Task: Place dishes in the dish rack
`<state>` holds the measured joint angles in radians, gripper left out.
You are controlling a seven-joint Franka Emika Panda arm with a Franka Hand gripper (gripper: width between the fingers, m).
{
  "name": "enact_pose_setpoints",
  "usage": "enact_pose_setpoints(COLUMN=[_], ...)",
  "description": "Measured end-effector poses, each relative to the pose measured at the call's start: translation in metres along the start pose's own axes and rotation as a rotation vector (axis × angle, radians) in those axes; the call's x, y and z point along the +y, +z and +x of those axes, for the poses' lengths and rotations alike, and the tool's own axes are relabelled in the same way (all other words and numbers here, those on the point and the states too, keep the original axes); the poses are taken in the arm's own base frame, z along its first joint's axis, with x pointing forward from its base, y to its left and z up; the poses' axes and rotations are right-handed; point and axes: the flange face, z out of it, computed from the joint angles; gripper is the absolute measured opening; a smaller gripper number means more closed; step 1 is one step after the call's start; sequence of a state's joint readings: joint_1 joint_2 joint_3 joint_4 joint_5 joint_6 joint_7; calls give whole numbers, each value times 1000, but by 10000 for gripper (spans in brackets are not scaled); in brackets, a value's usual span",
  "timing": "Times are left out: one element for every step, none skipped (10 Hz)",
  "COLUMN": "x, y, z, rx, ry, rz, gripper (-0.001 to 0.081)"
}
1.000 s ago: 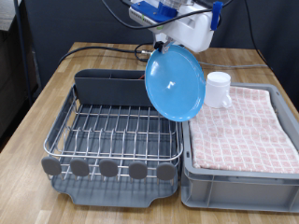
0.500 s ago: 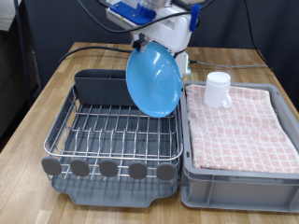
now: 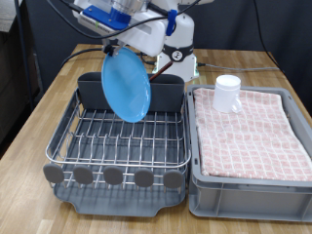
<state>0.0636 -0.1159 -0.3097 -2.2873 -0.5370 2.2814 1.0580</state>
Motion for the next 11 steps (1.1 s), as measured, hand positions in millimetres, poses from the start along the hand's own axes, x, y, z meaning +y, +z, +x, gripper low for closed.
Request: enact_pose_setpoints(x=[7,8,8,8,7,7,7,8,9,11,12], y=[5,5,6,6,4,3,2,-1,-3,-6,-8], z=[6,8,7,8,10,13,15,19,22,26,31], rx=[9,15,11,16,40,56,62,68,72,74,79], ry=[-19,-34,-31,-43,-78,-113,-149,-184,-215,-240,-262], rz=[20,33,27,26,37,50,53,54,50,44,35], gripper=[19,19,19,19,19,19,19,19,19,19,19])
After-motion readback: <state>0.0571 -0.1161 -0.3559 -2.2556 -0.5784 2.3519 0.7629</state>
